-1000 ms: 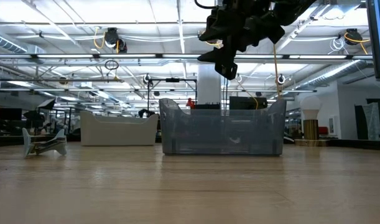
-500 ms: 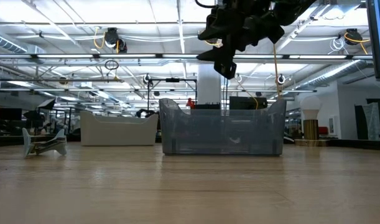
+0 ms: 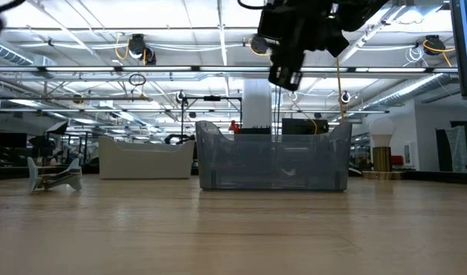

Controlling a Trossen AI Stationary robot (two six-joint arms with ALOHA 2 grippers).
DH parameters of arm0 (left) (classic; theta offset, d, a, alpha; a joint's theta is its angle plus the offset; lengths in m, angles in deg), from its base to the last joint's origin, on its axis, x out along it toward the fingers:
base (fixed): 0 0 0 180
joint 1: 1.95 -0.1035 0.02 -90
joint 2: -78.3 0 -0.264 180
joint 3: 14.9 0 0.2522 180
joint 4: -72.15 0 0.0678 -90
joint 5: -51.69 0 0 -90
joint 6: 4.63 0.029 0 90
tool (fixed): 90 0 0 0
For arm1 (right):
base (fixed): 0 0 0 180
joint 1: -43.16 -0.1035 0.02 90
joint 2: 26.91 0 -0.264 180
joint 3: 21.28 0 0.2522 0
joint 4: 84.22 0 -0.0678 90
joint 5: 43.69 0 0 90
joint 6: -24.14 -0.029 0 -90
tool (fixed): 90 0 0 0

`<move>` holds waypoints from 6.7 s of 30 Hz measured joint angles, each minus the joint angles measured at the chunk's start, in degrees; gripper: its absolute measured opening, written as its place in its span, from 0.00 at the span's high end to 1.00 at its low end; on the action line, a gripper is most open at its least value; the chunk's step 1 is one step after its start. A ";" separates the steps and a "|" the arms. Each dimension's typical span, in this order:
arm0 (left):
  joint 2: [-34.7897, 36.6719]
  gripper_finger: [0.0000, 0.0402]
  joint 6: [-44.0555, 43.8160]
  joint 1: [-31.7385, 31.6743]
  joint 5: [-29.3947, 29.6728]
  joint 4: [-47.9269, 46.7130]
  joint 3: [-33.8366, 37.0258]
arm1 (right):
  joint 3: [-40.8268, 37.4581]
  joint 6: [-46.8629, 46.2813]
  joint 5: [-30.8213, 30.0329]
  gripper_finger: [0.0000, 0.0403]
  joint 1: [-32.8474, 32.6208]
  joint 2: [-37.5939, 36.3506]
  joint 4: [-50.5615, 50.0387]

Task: Pick and place Stapler, Stapler remover, tape
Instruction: Put the orange tape into the white bin

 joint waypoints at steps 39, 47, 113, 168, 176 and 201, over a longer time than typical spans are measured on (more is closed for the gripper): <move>4.96 0.54 56.78 -19.44 49.37 19.68 -1.83 | -8.54 -31.44 -42.04 0.58 -58.23 -27.35 -50.16; 4.96 0.54 62.55 -20.52 48.42 19.80 -1.83 | -22.57 -43.29 -41.75 0.58 -67.32 -26.77 -33.47; 4.94 0.54 104.20 -27.47 44.36 21.97 -1.79 | -30.23 -31.93 -54.36 0.93 -19.99 -31.83 20.93; 4.43 0.54 138.63 -37.07 23.03 47.96 -1.79 | -7.67 -48.81 -28.70 0.93 -4.64 7.83 49.52; 3.43 0.54 138.69 -39.00 18.97 48.84 -1.79 | -7.82 -49.17 -28.89 0.93 -4.71 7.76 49.40; 3.50 0.67 139.03 -42.28 11.08 43.83 -1.90 | -7.74 -52.84 -27.79 0.93 -4.69 7.93 49.16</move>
